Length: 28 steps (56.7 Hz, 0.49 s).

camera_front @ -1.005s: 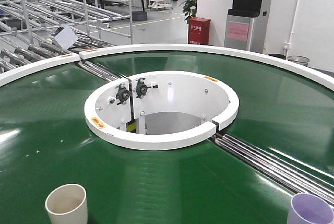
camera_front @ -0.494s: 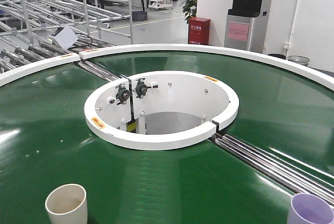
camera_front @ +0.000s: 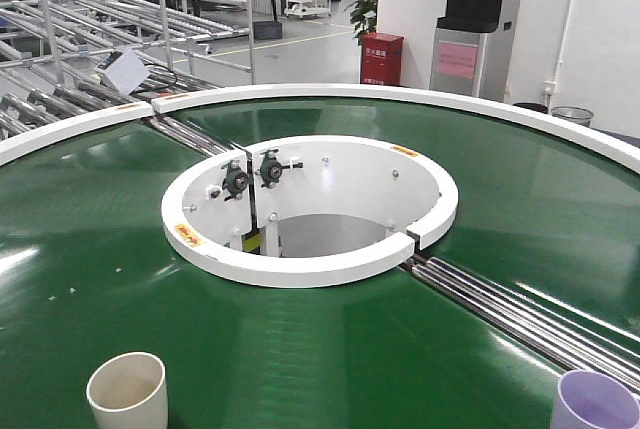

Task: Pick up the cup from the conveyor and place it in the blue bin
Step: 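Lower both grippers toward the beige and lavender cups on the conveyor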

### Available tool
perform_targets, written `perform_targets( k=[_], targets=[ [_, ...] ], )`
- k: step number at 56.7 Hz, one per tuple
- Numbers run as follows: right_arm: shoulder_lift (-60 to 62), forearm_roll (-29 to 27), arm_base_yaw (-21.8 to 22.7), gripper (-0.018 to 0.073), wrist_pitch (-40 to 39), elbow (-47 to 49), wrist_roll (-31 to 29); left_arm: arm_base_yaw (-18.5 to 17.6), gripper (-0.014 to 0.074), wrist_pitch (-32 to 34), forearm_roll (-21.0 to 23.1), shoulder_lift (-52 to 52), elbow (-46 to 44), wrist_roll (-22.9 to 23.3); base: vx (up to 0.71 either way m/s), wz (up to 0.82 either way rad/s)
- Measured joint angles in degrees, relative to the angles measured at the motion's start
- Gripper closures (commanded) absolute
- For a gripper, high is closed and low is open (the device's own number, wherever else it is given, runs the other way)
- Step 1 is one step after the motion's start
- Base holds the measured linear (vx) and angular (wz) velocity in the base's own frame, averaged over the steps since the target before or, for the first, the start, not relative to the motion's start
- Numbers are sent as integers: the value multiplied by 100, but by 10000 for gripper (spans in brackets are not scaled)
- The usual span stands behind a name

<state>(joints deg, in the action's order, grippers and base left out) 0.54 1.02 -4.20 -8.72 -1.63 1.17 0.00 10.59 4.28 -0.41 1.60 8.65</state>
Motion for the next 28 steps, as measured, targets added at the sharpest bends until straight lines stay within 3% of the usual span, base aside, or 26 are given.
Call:
perform_targets(
  k=[4, 7, 18, 28],
  targets=[
    [0, -30, 0, 568, 173, 115, 58, 0, 559, 489, 0, 0, -74, 0, 0, 0],
    [-52, -35, 0, 568, 472, 446, 87, 0, 559, 460, 0, 0, -321, -32, 0, 0],
    [-1106, -35, 0, 568, 1589, 2056, 112, 0, 559, -439, 0, 620, -2161, -634, 0, 0],
    [-2414, -35, 0, 566, 1852, 2867, 127, 0, 559, -1310, -2, 1750, -3154, -1266, 0, 0]
  ],
)
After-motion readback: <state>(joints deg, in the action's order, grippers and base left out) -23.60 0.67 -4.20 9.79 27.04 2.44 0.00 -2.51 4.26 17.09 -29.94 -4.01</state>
